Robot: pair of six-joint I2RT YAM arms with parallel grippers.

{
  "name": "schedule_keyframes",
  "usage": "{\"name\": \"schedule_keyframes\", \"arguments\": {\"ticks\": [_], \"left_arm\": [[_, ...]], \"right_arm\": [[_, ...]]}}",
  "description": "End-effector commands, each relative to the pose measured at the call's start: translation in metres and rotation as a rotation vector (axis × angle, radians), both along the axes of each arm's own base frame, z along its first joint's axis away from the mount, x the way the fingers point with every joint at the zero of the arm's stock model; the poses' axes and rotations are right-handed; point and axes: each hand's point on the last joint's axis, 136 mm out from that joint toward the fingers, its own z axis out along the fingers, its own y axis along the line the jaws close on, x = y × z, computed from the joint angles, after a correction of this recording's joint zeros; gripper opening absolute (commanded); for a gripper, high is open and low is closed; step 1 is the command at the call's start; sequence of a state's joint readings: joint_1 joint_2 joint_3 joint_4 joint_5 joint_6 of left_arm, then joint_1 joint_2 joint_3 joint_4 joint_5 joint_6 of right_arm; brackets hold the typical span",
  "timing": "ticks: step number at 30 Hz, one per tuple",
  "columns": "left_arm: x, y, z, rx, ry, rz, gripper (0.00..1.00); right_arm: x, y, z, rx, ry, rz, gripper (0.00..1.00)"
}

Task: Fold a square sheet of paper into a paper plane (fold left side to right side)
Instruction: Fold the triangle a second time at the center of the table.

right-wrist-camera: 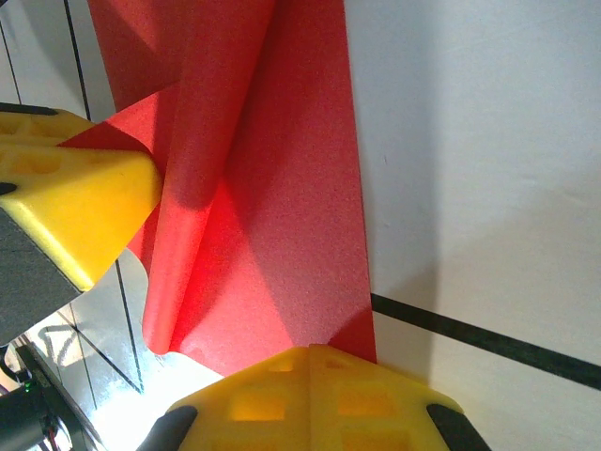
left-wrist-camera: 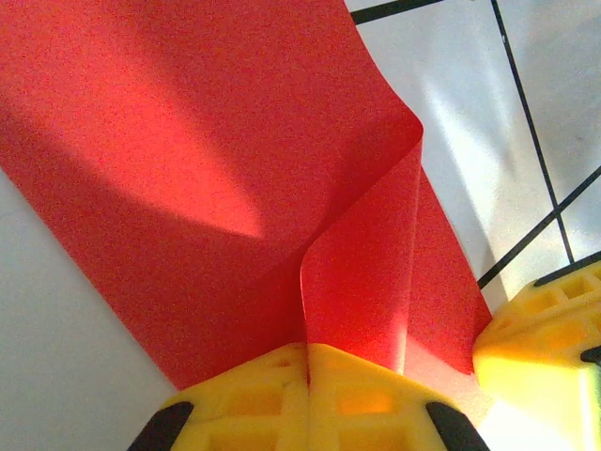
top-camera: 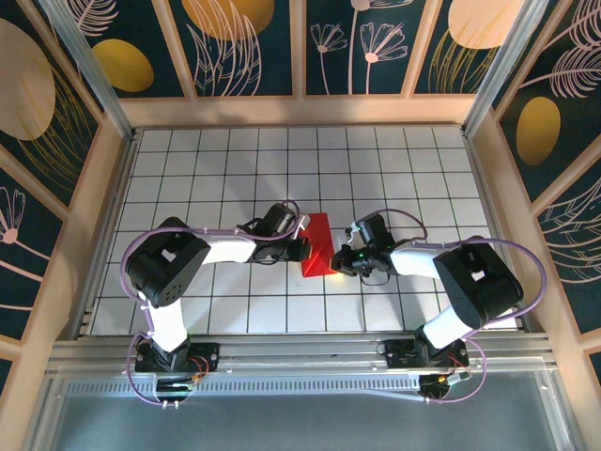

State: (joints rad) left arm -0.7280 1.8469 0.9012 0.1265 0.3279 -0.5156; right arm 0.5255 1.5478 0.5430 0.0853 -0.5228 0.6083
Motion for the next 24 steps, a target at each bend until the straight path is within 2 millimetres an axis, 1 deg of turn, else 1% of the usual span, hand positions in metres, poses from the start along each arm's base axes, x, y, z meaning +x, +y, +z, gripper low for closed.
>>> {"name": "schedule_keyframes", "arguments": {"ticks": [1,6,21,24], "left_arm": [[-0.0004,0.0079,-0.0125,0.034,0.01,0.006,0.0],[0.0,0.0086,-0.0159,0.044,0.012,0.009,0.0],[0.0034,0.0096,-0.0175,0.056,0.004,0.019,0.0],[0.0034,0.0092,-0.0189,0.06,0.008,0.016,0.0]], "right_arm": [[-0.0121,-0.011,-0.0197,-0.082,0.058,0.007,0.0],[-0.0119,-0.0104,-0.0186,-0.078,0.057,0.007,0.0],[-0.0118,-0.0098,-0.0178,-0.077,0.059,0.01,0.0],[-0.0098,-0.0056,-0.0123,-0.054,0.048,0.019,0.0]]}}
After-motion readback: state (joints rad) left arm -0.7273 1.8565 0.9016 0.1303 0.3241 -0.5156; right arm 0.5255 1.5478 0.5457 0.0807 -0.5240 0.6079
